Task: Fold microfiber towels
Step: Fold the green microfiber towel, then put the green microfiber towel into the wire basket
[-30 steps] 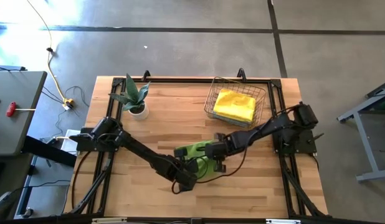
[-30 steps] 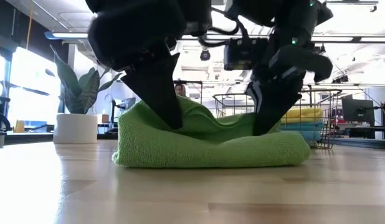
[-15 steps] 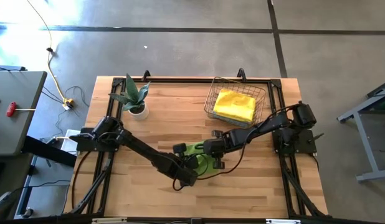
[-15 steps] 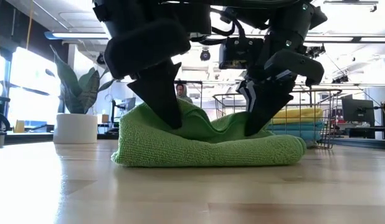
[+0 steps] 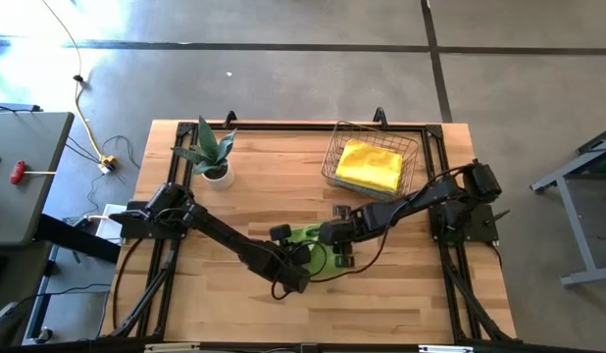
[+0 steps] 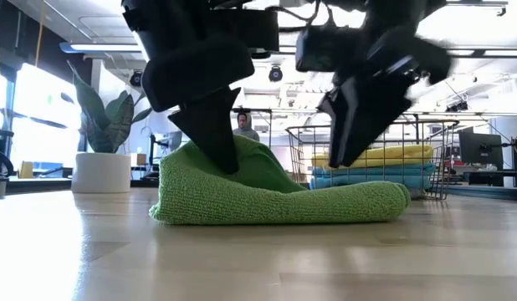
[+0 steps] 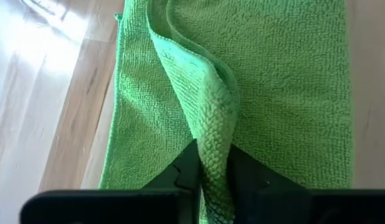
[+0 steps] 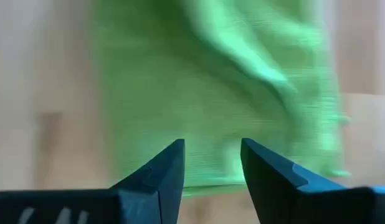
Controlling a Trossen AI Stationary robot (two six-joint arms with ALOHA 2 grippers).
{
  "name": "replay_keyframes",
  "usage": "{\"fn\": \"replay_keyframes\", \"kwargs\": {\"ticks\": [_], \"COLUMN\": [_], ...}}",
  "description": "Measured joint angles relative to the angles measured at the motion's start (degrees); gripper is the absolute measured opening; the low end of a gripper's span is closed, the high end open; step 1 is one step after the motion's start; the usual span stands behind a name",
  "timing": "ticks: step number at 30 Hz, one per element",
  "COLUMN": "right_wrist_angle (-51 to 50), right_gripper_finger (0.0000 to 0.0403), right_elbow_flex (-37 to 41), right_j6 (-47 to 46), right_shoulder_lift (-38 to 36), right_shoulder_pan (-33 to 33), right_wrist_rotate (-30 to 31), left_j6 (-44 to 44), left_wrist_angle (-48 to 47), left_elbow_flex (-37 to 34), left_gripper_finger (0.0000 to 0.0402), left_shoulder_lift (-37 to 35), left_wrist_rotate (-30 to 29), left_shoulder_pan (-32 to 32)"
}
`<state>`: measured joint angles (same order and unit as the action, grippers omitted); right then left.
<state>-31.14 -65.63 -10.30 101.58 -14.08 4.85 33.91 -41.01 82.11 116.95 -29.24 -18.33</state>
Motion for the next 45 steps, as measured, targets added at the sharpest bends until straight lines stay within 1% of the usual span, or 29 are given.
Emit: {"fn": "replay_keyframes", "kwargs": {"ticks": [2,4,6,8,11,16,20,23,27,32,35,38,42,45], "right_wrist_angle": [1.32,4.54,6.55,8.42,9.19,11.40,15.13,18.10,19.87,19.89,19.81,19.78,19.78,19.63], "right_gripper_finger": [0.0147,0.0143,0.0140,0.0140,0.0140,0.0140,0.0139,0.0139,0.0139,0.0139,0.0139,0.0139,0.0139,0.0139], "right_elbow_flex": [0.08,0.72,2.01,2.92,3.37,4.98,6.65,7.50,8.44,8.44,8.44,8.42,8.40,8.40], "right_j6": [0.26,0.37,1.26,1.15,0.00,0.03,-0.14,-0.07,-0.14,-0.26,-2.67,-5.80,-7.33,-8.38], "right_shoulder_lift": [0.28,0.74,0.87,0.87,0.87,0.87,0.87,0.87,0.87,0.87,0.87,0.87,0.87,0.65], "right_shoulder_pan": [-1.61,-2.99,-3.93,-4.42,-4.47,-3.84,-2.84,-2.42,-2.28,-2.47,-3.03,-3.90,-5.70,-7.00], "right_wrist_rotate": [-2.36,-2.76,-1.52,0.99,4.57,6.76,6.90,6.88,6.64,5.41,2.04,-0.73,-0.87,-0.93], "left_j6": [0.28,1.15,2.71,4.84,6.76,8.04,8.02,7.87,5.72,0.99,-1.85,-3.43,-6.95,-10.66], "left_wrist_angle": [-0.08,-0.48,-1.70,-3.22,-5.30,-6.62,-6.60,-6.67,-6.75,-6.85,-8.29,-10.75,-13.12,-13.19], "left_elbow_flex": [0.00,0.00,0.00,0.00,0.00,0.00,-0.02,-0.02,-0.02,-0.02,-0.02,-0.02,-0.02,0.00], "left_gripper_finger": [0.0045,0.0046,0.0046,0.0046,0.0046,0.0046,0.0048,0.0058,0.0085,0.0129,0.0151,0.0163,0.0165,0.0165], "left_shoulder_lift": [0.02,0.02,0.02,0.02,0.04,0.04,0.04,0.04,0.04,0.04,0.04,0.04,0.04,0.04], "left_wrist_rotate": [-0.29,-1.60,-3.67,-5.53,-6.15,-5.63,-6.92,-7.48,-8.58,-11.27,-13.51,-14.89,-13.13,-9.01], "left_shoulder_pan": [0.01,0.08,0.40,0.92,1.86,2.78,2.73,2.72,2.84,3.42,4.59,6.01,7.39,7.47]}}
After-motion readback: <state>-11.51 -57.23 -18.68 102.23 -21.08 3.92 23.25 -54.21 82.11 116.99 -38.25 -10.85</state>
